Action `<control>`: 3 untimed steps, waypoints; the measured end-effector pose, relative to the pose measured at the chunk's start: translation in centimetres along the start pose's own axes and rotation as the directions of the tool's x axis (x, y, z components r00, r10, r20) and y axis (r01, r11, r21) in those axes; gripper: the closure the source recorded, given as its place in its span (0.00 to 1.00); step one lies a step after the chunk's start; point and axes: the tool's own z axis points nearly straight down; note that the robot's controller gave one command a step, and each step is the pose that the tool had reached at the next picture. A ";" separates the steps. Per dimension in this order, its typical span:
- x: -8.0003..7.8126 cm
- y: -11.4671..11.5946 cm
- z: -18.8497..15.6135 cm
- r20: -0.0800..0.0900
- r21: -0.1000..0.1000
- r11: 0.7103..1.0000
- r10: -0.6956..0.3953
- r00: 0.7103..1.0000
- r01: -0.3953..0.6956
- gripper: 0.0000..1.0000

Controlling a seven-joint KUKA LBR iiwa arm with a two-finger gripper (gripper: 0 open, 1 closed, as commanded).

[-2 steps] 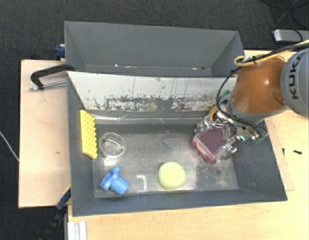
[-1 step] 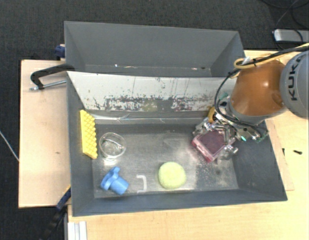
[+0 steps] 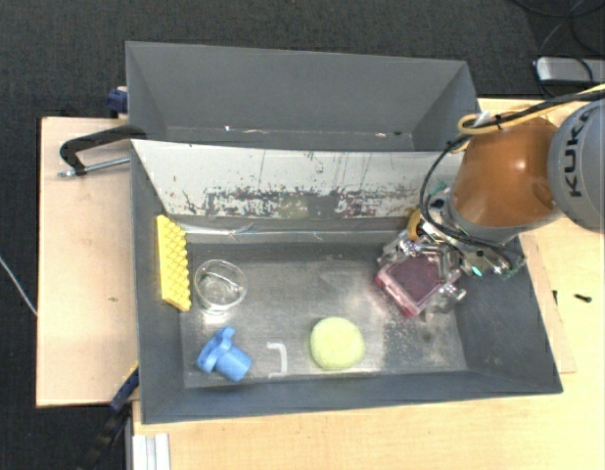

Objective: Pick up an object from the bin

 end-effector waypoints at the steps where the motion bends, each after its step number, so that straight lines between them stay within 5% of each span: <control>1: 0.0 0.0 0.0 0.000 0.000 1.000 0.000 1.000 0.000 0.00; 2: 0.0 0.0 0.0 0.000 0.000 1.000 0.000 1.000 0.000 0.00; 3: 5.5 0.3 -0.3 0.018 -0.003 0.999 -0.052 0.999 0.052 0.00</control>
Offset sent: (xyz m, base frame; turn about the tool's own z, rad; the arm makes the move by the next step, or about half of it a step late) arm 0.0000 0.0000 0.0000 0.0000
